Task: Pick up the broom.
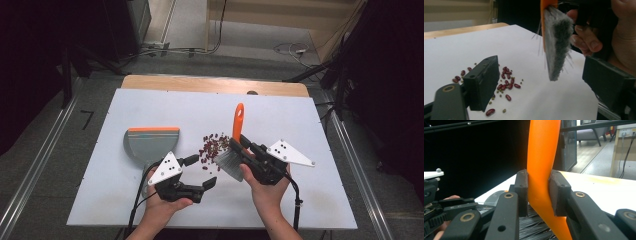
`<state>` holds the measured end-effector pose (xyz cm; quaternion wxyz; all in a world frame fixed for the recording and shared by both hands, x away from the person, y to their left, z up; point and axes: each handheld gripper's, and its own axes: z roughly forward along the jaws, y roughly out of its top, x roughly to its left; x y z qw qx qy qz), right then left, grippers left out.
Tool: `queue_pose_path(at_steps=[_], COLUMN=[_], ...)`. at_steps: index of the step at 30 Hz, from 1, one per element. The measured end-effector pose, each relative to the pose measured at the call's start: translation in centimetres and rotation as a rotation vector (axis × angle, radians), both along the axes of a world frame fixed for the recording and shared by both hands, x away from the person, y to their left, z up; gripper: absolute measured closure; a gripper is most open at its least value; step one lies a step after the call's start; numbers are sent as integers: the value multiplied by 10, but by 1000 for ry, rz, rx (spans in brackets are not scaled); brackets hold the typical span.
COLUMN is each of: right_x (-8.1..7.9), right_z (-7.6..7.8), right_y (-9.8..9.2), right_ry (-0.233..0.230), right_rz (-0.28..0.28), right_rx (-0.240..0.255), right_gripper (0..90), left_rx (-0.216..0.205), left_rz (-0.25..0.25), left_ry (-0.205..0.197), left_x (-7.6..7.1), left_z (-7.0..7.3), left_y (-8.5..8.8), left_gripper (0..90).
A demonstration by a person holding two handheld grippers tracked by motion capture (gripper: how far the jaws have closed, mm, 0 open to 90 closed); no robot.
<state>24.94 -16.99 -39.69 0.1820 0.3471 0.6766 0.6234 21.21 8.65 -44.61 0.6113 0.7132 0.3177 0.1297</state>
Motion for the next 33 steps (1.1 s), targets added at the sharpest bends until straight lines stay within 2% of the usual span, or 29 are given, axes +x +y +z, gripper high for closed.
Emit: queue_pose_path(at_steps=[3, 4, 9, 12, 13, 15, 16, 22, 25, 27, 33], right_x=[-2, -2, -7, -11, -14, -16, -17, -20, -21, -22, -21], right_z=[-2, -2, -3, -2, -2, -3, -3, -5, -6, -5, -6], right_y=[6, 8, 16, 22, 25, 29, 30, 35, 36, 36, 38], right_ry=[4, 1, -1, -7, -9, -15, -15, -17, -18, -19, -27], right_rz=[12, 17, 30, 47, 54, 58, 60, 58, 56, 57, 80], right_rx=[-1, -1, -5, -8, -11, -12, -15, -19, -20, -21, -28], right_gripper=[697, 697, 697, 697, 697, 697, 697, 696, 696, 696, 694], left_rx=[2, 5, 17, 30, 47, 49, 57, 40, 46, 45, 62], left_rz=[-19, -41, -64, -47, -40, -37, -17, 0, 1, 11, 10], left_ry=[9, 17, 23, 30, 32, 33, 36, 37, 31, 41, 48], left_x=[0, 0, -2, -3, -3, -4, -4, -5, -6, -5, -3], left_z=[-1, -2, -4, -5, -7, -8, -8, -8, -7, -7, -7], left_y=[-4, -8, -16, -23, -28, -29, -32, -31, -31, -28, -22], left_gripper=[193, 206, 259, 308, 337, 368, 394, 556, 681, 764, 843])
